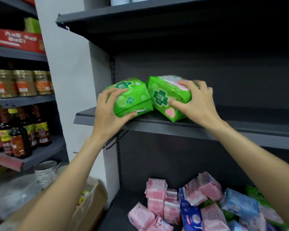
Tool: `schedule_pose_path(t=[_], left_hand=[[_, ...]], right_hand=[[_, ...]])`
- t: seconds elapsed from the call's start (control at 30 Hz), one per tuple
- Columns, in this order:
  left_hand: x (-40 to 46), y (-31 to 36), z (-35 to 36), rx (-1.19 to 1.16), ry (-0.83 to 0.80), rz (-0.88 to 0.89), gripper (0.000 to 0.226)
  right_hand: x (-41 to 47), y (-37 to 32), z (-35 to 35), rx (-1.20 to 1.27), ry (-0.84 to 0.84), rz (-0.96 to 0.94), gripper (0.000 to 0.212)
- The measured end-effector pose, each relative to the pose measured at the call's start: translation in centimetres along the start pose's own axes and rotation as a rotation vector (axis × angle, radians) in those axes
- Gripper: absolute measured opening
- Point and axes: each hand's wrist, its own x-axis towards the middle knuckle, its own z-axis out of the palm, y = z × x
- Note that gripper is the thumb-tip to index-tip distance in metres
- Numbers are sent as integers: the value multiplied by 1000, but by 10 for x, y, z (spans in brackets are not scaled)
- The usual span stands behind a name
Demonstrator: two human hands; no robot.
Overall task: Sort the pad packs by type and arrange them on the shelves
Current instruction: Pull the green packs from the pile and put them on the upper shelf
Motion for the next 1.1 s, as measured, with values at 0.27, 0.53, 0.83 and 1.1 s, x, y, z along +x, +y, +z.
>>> schedule_pose_path(t=[0.27, 0.53, 0.83, 1.1], left_hand=[[-76, 48, -85, 29, 127, -173, 67], [-226, 73, -162, 254, -126, -444, 64], [-379, 35, -171, 564, -591, -907, 85], [-473, -6, -164, 546, -682, -1255, 63]], right_hand=[[-95, -58, 5, 108, 224, -241, 70], [-246, -76, 65, 146, 66, -317, 66], [-364, -19, 176, 328, -751, 189, 68], [-441, 10, 227, 362, -1232, 169, 74]])
